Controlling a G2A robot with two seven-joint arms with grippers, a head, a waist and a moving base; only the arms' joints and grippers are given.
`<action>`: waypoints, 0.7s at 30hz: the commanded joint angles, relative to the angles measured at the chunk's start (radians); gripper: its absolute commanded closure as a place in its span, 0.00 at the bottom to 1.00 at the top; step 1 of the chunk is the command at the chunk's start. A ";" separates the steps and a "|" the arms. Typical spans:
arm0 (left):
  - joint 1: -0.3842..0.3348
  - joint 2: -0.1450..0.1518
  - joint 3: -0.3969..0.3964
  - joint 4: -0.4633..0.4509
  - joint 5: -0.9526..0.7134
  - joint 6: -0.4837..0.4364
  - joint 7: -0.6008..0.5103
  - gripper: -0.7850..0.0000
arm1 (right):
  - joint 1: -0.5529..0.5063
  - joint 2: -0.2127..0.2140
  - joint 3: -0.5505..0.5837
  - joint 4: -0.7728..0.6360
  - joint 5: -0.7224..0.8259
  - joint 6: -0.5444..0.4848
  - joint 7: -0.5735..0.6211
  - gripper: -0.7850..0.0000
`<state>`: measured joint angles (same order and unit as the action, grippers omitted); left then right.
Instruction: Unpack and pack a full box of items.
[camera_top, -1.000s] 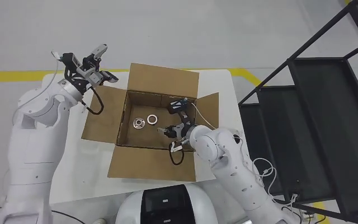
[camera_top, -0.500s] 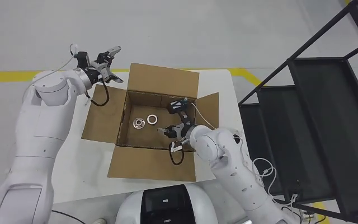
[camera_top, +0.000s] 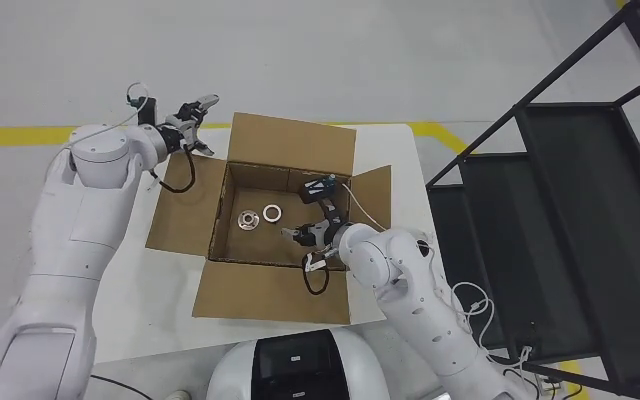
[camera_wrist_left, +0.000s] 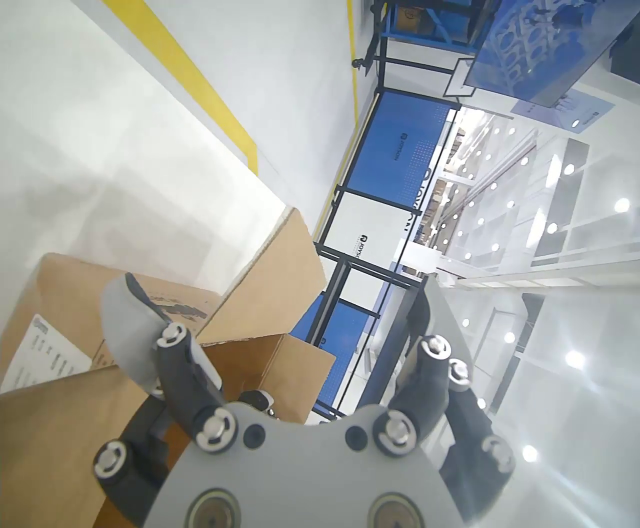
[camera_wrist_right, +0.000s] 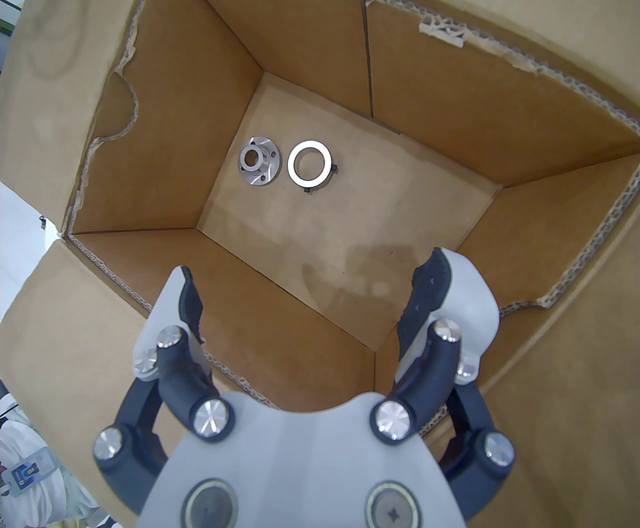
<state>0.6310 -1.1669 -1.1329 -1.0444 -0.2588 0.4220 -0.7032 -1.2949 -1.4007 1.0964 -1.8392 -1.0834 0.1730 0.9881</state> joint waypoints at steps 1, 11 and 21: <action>0.007 0.005 -0.009 -0.015 0.007 0.022 -0.007 0.00 | 0.000 0.000 0.000 0.000 0.000 0.000 0.000 0.00; 0.089 0.036 -0.058 -0.150 0.053 0.133 -0.063 0.00 | 0.000 0.000 0.000 0.000 0.000 0.000 0.000 0.00; 0.110 0.029 -0.088 -0.145 -0.030 0.024 0.030 0.00 | 0.000 0.000 0.000 0.000 0.000 0.000 0.000 0.00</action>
<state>0.7511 -1.1348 -1.2333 -1.2059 -0.2891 0.4531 -0.6790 -1.2949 -1.4007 1.0964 -1.8392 -1.0834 0.1730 0.9881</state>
